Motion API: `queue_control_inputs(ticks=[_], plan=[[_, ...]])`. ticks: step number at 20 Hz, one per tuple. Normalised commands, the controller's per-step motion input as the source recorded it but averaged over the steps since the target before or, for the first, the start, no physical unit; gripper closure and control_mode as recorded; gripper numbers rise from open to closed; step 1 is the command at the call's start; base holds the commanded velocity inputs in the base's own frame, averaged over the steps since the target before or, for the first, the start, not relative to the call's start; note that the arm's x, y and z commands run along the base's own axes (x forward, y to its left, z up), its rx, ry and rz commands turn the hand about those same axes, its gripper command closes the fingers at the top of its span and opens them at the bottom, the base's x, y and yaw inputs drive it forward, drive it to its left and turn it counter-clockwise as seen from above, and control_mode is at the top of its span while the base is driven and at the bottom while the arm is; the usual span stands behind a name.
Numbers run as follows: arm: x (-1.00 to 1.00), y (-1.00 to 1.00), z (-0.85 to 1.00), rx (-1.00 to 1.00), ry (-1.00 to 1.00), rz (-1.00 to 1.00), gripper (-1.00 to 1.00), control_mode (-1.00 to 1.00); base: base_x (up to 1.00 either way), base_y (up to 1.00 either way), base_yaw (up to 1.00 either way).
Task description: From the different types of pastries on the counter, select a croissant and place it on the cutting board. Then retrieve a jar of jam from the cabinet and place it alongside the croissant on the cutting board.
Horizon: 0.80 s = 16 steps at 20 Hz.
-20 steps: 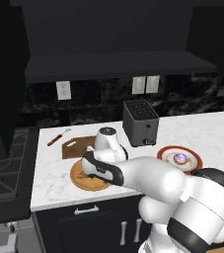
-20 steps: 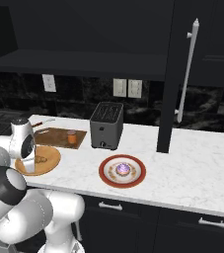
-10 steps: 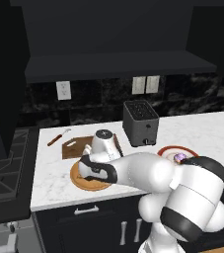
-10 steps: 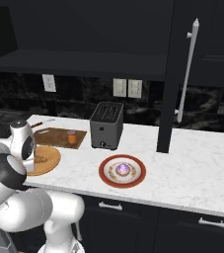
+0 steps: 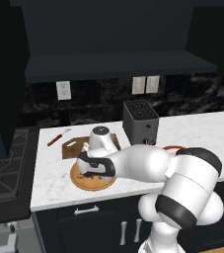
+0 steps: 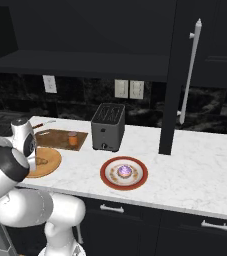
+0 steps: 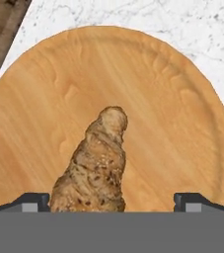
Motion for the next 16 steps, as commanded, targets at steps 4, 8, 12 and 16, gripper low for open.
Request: queue_control_inputs(ticks=[4,8,12,16], plan=[[0.0,0.0,-0.01,0.0,0.0,0.0,-1.0,-1.0,0.0,0.0,0.0],[0.46,0.01,-0.28,-0.02,0.05,0.0,-1.0,-1.0,0.0,0.0,0.0],[0.19,0.07,-0.3,0.0,0.04,0.0,-1.0,-1.0,0.0,0.0,0.0],[-0.02,0.13,-0.38,-0.01,0.01,0.0,1.0,-1.0,0.0,0.0,0.0]])
